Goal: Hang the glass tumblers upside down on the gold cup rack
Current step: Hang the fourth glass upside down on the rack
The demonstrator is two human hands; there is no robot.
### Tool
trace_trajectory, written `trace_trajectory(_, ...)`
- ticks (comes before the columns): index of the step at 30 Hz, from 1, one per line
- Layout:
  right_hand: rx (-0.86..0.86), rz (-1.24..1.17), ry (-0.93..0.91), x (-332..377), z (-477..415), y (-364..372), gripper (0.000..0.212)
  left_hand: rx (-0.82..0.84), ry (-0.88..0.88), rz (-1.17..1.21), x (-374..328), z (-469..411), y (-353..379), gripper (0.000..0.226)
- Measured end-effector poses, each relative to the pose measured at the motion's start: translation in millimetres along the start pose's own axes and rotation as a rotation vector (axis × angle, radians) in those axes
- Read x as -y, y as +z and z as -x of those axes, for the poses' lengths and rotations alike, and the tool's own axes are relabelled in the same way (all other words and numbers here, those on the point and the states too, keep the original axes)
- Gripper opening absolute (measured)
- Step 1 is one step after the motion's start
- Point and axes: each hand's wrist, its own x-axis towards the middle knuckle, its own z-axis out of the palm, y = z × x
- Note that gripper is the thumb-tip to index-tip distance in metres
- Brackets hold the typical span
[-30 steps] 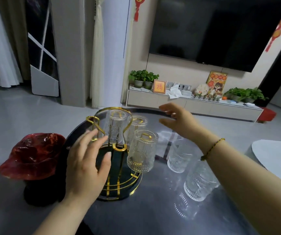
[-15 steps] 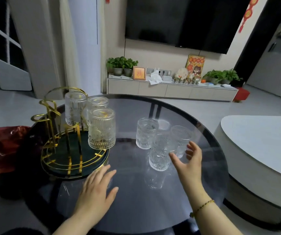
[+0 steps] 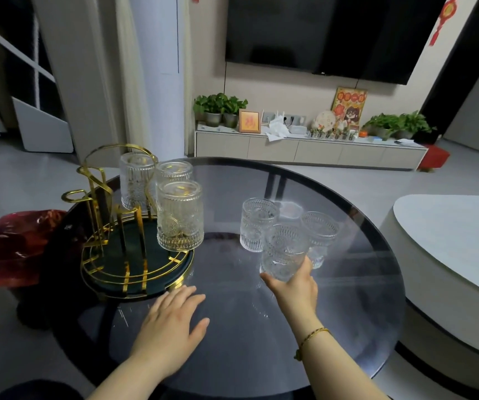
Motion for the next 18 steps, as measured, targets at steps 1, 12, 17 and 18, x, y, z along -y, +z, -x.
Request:
trace_trajectory(1,0.003,-0.014,0.003,0,0,0,0.079,0.001,0.003,0.006,0,0,0,0.046)
trace_trajectory(12,0.170,-0.380,-0.118,19,13,-20,0.067,-0.287,0.077,0.182,18,22,-20,0.037)
trace_trajectory(17,0.262,-0.360,-0.346,76,5,-41,0.060,-0.505,-0.053,0.135,55,26,-46,0.055)
trace_trajectory(18,0.273,-0.340,-0.394,90,3,-45,0.062,-0.484,-0.097,0.128,63,24,-49,0.061)
